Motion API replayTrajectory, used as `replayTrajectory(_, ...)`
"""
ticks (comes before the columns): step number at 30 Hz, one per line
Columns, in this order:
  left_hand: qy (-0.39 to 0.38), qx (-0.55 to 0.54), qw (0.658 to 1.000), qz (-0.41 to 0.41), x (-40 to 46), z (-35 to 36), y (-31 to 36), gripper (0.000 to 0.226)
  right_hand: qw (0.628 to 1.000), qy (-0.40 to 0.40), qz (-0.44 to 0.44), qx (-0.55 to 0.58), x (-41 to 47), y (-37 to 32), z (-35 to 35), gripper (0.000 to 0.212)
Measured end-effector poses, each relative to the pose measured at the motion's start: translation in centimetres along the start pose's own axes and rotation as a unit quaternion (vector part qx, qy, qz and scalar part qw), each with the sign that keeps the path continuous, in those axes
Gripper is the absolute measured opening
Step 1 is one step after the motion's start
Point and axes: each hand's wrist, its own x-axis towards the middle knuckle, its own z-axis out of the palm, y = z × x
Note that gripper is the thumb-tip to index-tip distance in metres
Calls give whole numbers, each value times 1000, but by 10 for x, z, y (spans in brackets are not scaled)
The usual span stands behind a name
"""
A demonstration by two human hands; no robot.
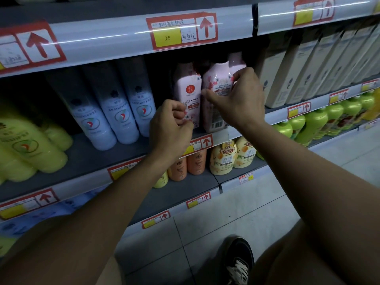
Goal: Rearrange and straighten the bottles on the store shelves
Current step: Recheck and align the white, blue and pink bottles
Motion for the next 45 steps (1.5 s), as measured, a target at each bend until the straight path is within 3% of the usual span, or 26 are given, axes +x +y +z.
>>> replayTrajectory(3, 8, 1, 1000, 17, 2, 4, -3, 32, 1000, -3, -16, -14, -2, -2, 2, 86)
replayTrajectory(12, 64, 43, 994, 84, 8, 11, -5, 45, 997, -11, -74, 36, 5, 1, 8, 72)
replayTrajectory(17, 70, 87, 990, 86, 21, 11, 4, 62, 998, 4, -48, 33, 13, -3, 13, 91)
replayTrajectory(20, 51, 112, 991, 52, 30, 12, 9, 55, 999, 17, -41, 11, 16, -4, 17, 97)
replayTrajectory(25, 36, 102, 994, 14, 42, 11, 10, 49, 996, 3, -74, 51, 22, -5, 6, 59)
replayTrajectory(28, 39, 98, 994, 7, 44, 10, 11, 46, 996, -26, -65, 48, 28, -6, 2, 49)
replayTrajectory(34, 39, 80, 996, -9, 42, 6, 18, 51, 995, -32, -34, 83, 27, -9, 2, 59)
replayTrajectory(41, 53, 114, 991, 45, 24, 0, 25, 59, 999, 1, -40, 32, 27, -14, -3, 68)
replayTrajectory(45, 65, 144, 987, 19, 22, -7, 25, 52, 998, 22, -33, 49, 27, -21, -8, 39)
